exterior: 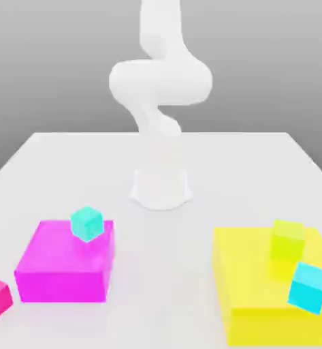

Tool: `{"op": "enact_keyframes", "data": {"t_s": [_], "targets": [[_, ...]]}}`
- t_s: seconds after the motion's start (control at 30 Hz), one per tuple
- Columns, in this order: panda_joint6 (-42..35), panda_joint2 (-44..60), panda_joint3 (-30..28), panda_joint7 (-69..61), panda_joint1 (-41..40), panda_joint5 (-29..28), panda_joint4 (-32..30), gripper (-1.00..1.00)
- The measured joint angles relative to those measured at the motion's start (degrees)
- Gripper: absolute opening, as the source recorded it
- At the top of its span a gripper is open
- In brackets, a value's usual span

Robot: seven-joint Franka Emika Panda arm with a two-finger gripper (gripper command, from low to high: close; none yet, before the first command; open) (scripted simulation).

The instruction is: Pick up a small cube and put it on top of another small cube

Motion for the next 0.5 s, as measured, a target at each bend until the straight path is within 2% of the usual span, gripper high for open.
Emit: {"op": "enact_keyframes", "data": {"t_s": [0.5], "targets": [[8.31, 31.49, -16.01, -12.85, -0.59, 12.11, -0.60, 0.00]]}}
